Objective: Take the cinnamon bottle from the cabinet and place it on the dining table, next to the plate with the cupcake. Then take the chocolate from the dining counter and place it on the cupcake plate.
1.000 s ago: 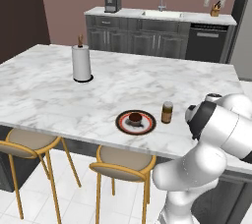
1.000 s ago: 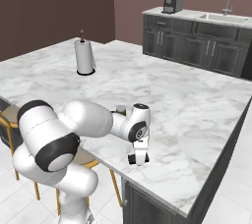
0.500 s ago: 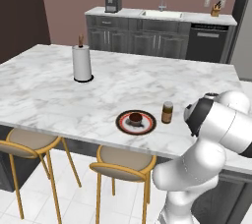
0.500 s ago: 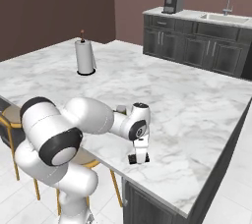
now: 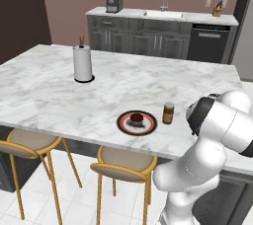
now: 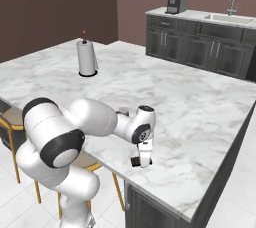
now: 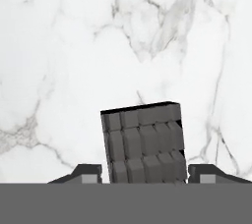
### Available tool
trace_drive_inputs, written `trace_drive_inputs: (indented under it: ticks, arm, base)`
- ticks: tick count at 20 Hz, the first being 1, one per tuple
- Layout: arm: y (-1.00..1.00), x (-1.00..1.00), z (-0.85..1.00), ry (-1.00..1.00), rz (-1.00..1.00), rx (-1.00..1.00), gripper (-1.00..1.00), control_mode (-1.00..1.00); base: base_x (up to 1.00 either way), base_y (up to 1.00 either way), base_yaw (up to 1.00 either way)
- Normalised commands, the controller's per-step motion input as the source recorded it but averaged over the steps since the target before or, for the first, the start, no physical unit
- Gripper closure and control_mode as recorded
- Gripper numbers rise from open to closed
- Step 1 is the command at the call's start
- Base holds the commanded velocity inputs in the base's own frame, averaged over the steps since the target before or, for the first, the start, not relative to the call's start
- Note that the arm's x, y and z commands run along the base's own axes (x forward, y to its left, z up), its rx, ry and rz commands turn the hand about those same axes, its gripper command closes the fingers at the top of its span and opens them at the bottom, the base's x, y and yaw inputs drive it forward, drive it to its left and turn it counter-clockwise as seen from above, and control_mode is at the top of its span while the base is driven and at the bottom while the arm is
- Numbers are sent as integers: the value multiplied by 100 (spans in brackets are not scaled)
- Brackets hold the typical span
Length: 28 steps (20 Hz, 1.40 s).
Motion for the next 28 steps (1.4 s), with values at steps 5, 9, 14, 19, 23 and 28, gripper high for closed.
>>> trace_drive_inputs:
  ticks: [5, 9, 14, 19, 23, 28]
  arm:
    - [-4, -34, -31, -7, 0, 11, -100, -100]
    - [0, -21, -39, -3, -1, 5, -100, -100]
    - [0, 3, -41, 0, -1, 4, -100, -100]
    - [0, 7, -31, 5, 0, 5, -100, -100]
    - [2, -24, -49, 0, 0, 2, 100, -100]
    - [11, -27, -63, -6, 0, 0, 100, -100]
  base:
    - [0, 0, 0]
    - [0, 0, 0]
    - [0, 0, 0]
    - [0, 0, 0]
    - [0, 0, 0]
    - [0, 0, 0]
